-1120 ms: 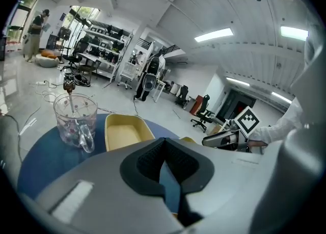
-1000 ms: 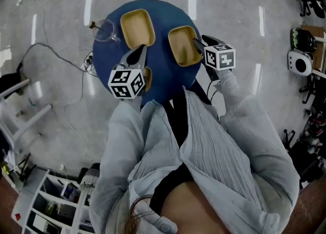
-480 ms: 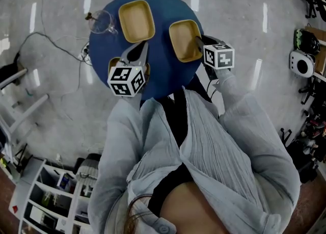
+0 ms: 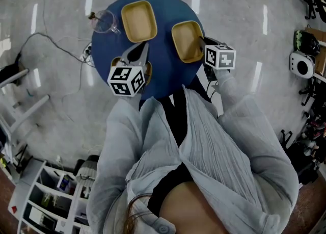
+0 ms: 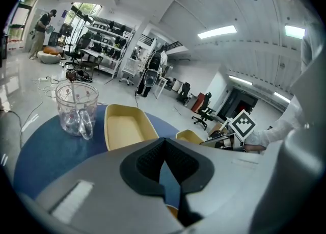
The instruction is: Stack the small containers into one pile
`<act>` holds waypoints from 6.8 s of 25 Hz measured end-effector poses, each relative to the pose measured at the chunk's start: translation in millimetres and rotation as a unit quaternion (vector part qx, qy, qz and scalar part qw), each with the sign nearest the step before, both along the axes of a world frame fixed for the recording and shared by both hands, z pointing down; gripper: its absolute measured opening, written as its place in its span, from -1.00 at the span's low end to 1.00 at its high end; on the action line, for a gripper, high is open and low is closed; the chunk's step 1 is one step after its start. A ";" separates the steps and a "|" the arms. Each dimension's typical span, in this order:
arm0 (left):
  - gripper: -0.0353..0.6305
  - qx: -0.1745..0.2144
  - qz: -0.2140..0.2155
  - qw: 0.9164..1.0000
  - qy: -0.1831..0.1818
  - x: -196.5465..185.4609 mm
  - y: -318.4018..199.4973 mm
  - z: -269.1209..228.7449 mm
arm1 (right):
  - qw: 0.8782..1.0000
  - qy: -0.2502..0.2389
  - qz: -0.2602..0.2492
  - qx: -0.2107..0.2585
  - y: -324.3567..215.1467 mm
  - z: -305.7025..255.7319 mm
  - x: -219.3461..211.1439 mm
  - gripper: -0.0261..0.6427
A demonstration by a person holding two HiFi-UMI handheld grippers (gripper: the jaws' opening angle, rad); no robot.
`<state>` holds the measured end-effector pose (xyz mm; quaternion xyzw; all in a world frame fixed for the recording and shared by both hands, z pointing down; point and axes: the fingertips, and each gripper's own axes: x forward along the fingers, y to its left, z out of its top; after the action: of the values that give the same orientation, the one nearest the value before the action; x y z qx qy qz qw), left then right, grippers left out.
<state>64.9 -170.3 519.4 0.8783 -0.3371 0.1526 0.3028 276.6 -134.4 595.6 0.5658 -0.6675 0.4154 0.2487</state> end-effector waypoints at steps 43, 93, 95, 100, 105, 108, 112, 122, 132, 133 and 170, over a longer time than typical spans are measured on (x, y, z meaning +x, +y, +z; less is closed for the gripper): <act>-0.86 0.049 -0.040 0.998 0.006 -97.8 16.0 -31.6 | 0.994 -0.037 0.071 0.076 -38.0 -63.7 -50.1 -0.84; -0.86 0.006 -0.118 0.993 -0.002 -154.2 14.2 -8.1 | 0.998 -0.028 -0.033 0.054 -131.1 -33.1 -154.2 -0.81; -0.86 0.005 -0.119 0.993 -0.002 -154.2 14.0 -7.3 | 0.997 -0.008 -0.048 0.056 -130.6 -32.1 -155.8 -0.78; -0.86 0.003 -0.118 0.993 -0.001 -152.5 13.0 -5.5 | 0.996 0.014 -0.066 0.065 -131.1 -31.2 -157.8 -0.71; -0.86 0.003 -0.118 0.993 0.000 -151.5 12.4 -6.6 | 0.992 0.040 -0.092 0.077 -130.3 -33.7 -160.7 -0.49; -0.86 0.003 -0.120 0.993 0.001 -151.4 13.7 -6.5 | 0.990 0.046 -0.102 0.085 -129.3 -32.9 -161.5 -0.35; -0.86 0.005 -0.121 0.993 0.000 -152.9 13.3 -6.2 | 0.991 0.039 -0.104 0.074 -125.4 -25.5 -162.0 -0.12; -0.86 0.006 -0.123 0.992 -0.002 -155.9 19.8 -5.0 | 0.991 0.028 -0.109 0.070 -108.8 -28.6 -163.2 0.07; -0.86 0.011 -0.113 0.994 0.002 -155.2 31.4 -7.6 | 0.989 -0.004 -0.113 0.092 -70.4 -55.1 -165.2 0.08; -0.86 0.011 -0.114 0.993 0.003 -156.1 32.5 -7.5 | 0.989 -0.012 -0.120 0.091 -62.5 -58.7 -166.7 0.08; -0.86 -0.041 -0.275 0.961 -0.007 -233.9 99.5 27.1 | 0.889 0.032 -0.457 0.022 8.7 -25.7 -264.5 0.00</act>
<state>-168.9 -70.8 546.5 0.7378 -0.5609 0.0833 0.3662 12.2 -125.7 569.9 0.2167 -0.8527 0.2233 0.4196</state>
